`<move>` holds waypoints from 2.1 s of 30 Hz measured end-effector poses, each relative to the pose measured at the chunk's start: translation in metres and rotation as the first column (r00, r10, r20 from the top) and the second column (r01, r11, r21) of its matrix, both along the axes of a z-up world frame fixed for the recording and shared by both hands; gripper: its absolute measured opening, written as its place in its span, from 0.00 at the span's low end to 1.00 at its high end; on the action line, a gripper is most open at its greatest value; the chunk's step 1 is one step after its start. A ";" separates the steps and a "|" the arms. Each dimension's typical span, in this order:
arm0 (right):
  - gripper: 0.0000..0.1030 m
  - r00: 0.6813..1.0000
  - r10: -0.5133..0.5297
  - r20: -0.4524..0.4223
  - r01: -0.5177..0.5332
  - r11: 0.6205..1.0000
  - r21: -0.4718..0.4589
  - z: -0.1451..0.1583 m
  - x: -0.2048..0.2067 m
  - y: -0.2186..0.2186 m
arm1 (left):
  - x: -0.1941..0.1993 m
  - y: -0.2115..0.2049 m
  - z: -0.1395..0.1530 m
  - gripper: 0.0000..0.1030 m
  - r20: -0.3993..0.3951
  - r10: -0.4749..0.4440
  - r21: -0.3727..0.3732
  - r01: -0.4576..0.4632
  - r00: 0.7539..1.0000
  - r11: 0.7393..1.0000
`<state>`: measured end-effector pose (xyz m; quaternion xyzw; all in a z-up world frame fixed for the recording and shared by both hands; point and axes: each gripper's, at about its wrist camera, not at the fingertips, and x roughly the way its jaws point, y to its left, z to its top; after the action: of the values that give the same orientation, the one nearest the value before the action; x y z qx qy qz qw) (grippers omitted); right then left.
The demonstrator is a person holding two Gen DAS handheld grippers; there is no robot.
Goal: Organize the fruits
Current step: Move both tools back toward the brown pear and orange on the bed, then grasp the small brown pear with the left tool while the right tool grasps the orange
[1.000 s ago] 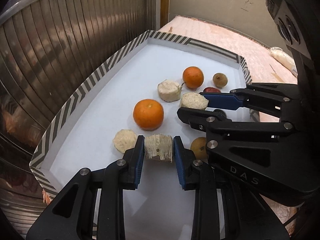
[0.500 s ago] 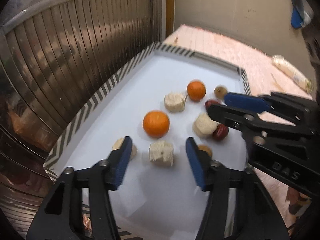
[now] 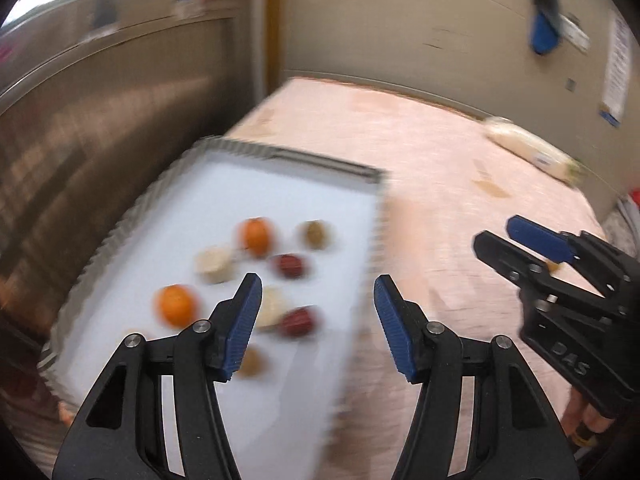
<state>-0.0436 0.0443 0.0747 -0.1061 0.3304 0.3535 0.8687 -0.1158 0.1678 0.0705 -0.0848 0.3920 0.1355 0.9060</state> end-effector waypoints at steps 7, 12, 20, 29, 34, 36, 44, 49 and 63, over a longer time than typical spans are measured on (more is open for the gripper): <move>0.39 0.978 -0.208 0.024 0.209 0.976 -0.055 -0.003 0.028 -0.074 | 0.045 -0.062 -0.005 0.57 -0.017 -0.151 -0.033 0.150 0.988 0.988; 0.39 0.949 -0.316 0.019 0.316 0.944 -0.089 -0.012 0.044 -0.128 | 0.071 -0.099 -0.007 0.57 -0.026 -0.220 -0.043 0.219 0.975 0.975; 0.40 0.907 -0.420 0.026 0.420 0.897 -0.137 -0.021 0.062 -0.183 | 0.098 -0.137 -0.016 0.57 -0.054 -0.282 -0.073 0.278 0.958 0.958; 0.40 0.887 -0.461 0.006 0.457 0.879 -0.138 -0.030 0.077 -0.213 | 0.115 -0.167 -0.023 0.57 -0.078 -0.336 -0.074 0.331 0.939 0.941; 0.40 0.884 -0.467 -0.001 0.462 0.876 -0.141 -0.035 0.082 -0.222 | 0.122 -0.182 -0.028 0.57 -0.086 -0.377 -0.091 0.369 0.922 0.925; 0.40 0.884 -0.468 -0.005 0.463 0.875 -0.142 -0.036 0.084 -0.225 | 0.125 -0.189 -0.030 0.57 -0.092 -0.394 -0.092 0.387 0.914 0.918; 0.40 0.871 -0.489 -0.031 0.482 0.866 -0.131 -0.038 0.092 -0.247 | 0.146 -0.211 -0.042 0.57 -0.117 -0.452 -0.114 0.440 0.884 0.891; 0.40 0.856 -0.515 -0.045 0.508 0.854 -0.107 -0.036 0.096 -0.263 | 0.157 -0.224 -0.044 0.57 -0.120 -0.474 -0.073 0.468 0.873 0.881; 0.40 0.883 -0.439 -0.164 0.433 0.898 -0.074 -0.056 0.139 -0.255 | 0.174 -0.233 -0.063 0.54 -0.141 -0.505 -0.048 0.503 0.852 0.863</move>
<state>0.0950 -0.2104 0.0184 -0.0127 0.4274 0.1514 0.8912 0.0583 -0.0656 0.0075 0.0268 0.4674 -0.1024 0.8777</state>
